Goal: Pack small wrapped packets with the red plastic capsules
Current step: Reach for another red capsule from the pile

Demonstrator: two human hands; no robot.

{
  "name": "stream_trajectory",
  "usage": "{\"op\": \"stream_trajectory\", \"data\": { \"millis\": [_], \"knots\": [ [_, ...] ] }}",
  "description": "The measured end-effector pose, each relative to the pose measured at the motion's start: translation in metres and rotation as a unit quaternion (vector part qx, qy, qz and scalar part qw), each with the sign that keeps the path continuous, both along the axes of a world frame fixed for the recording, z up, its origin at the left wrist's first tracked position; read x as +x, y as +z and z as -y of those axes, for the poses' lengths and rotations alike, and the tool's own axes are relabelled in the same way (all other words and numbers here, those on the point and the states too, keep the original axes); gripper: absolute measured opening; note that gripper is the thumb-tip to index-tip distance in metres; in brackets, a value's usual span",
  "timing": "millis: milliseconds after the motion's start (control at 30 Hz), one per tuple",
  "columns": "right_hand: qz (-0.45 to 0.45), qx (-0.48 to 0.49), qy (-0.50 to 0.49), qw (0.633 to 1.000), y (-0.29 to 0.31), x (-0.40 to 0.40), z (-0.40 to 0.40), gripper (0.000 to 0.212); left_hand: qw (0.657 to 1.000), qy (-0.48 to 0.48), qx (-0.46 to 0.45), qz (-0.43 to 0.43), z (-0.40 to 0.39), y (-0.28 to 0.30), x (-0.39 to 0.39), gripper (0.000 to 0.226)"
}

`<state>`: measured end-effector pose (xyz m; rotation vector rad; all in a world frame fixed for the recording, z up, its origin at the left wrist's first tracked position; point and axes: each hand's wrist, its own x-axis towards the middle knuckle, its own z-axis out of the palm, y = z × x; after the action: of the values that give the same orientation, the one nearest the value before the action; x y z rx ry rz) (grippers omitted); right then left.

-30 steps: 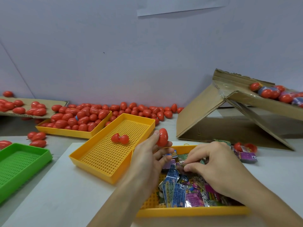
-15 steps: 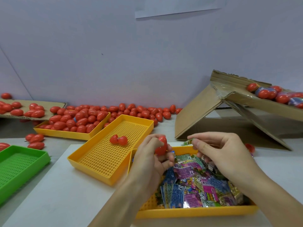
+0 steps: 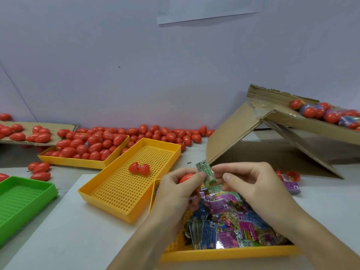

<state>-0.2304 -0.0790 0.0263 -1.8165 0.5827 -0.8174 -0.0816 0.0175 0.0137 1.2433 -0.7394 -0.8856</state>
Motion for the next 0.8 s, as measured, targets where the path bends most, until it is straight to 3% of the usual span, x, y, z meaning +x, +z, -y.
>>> {"op": "stream_trajectory", "data": {
  "millis": [67,167,267,367,633,800],
  "knots": [
    [0.019,0.026,-0.008,0.999,0.0014,0.0015,-0.0007,0.016,1.000,-0.003,0.000,0.016,0.0000,0.0003,-0.0011,0.013],
    [0.016,0.024,0.001,1.000,0.0036,0.0016,-0.0027,0.033,0.999,-0.006,0.001,0.046,-0.0012,0.0007,-0.0030,0.026],
    [0.003,0.009,-0.004,1.000,0.0041,0.0014,-0.0043,0.025,0.998,-0.009,0.003,0.066,-0.0018,0.0002,-0.0035,0.029],
    [0.000,0.024,-0.008,1.000,0.0023,0.0014,-0.0022,0.011,0.997,-0.018,0.005,0.073,-0.0019,0.0006,-0.0038,0.025],
    [0.031,0.142,0.024,0.989,0.0039,0.0002,0.0001,0.026,0.998,0.011,0.011,0.058,-0.0023,-0.0008,-0.0025,0.018],
    [0.004,0.177,0.089,0.980,0.0006,0.0012,0.0017,0.025,0.994,0.016,0.006,0.110,-0.0018,-0.0016,-0.0029,0.005]
  ]
}}
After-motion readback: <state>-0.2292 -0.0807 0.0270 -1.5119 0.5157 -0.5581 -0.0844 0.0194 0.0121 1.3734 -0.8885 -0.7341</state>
